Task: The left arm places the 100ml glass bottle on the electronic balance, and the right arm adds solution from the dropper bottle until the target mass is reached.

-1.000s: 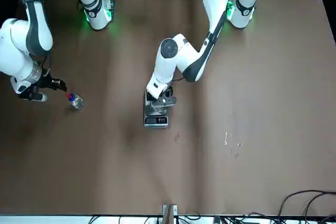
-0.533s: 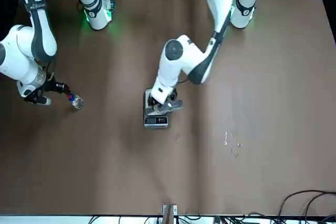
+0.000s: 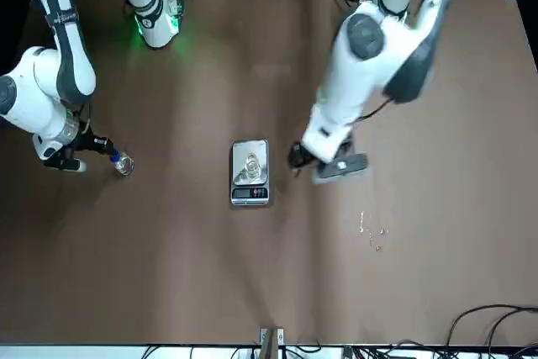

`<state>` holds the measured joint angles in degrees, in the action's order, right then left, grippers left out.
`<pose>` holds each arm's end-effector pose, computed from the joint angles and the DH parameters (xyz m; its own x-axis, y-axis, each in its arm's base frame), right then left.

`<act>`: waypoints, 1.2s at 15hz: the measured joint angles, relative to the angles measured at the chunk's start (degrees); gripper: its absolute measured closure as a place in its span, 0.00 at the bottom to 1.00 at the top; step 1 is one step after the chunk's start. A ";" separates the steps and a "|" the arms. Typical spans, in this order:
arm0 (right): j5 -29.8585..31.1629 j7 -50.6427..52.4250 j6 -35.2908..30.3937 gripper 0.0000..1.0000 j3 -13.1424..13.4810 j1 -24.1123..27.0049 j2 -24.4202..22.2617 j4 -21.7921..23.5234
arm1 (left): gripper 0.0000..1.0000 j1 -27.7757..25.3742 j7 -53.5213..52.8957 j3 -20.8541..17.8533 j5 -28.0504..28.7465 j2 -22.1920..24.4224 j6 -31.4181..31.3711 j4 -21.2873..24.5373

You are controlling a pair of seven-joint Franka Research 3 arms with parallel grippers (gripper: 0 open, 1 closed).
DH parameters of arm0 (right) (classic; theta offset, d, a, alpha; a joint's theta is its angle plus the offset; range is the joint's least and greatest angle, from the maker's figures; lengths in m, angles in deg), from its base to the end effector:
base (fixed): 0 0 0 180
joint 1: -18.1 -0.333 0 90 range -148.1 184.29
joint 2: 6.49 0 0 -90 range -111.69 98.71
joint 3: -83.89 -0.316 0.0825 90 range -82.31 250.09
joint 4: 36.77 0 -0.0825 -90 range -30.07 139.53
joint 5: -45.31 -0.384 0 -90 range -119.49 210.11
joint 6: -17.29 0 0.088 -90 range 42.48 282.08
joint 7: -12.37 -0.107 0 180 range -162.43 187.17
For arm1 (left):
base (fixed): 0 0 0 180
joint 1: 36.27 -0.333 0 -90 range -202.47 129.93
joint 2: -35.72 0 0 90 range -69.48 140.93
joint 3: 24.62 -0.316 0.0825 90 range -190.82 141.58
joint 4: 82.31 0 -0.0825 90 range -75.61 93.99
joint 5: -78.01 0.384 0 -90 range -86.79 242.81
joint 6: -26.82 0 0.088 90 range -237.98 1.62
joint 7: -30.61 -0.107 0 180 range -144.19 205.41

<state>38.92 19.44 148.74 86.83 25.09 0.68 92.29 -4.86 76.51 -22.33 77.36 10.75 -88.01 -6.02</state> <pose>0.5179 -0.0882 0.3022 0.9894 -0.1234 -0.0762 -0.1294 -0.9883 -0.0806 0.5947 -0.3907 0.5074 0.9622 0.2314 0.1433 0.2031 -0.9609 0.1881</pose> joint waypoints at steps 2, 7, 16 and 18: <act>0.00 0.00 0.66 0.57 0.00 0.00 0.30 0.02 | 0.00 -3.99 -7.78 -0.06 0.02 3.97 7.77 0.16; -0.01 0.00 0.91 0.67 0.02 0.00 0.77 0.01 | 0.00 -17.92 -33.23 0.29 -2.14 10.38 22.92 0.53; -0.02 0.00 0.88 0.86 0.02 -0.02 0.77 0.01 | 0.00 -29.02 -43.75 0.40 0.20 16.19 29.67 3.71; -0.02 0.00 0.87 0.88 0.01 -0.09 0.77 0.01 | 0.00 -28.70 -43.75 0.67 2.23 16.75 29.63 4.82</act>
<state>38.90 19.44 149.61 86.84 24.99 1.44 92.31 -33.56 32.76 -21.66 79.59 27.50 -58.38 -1.20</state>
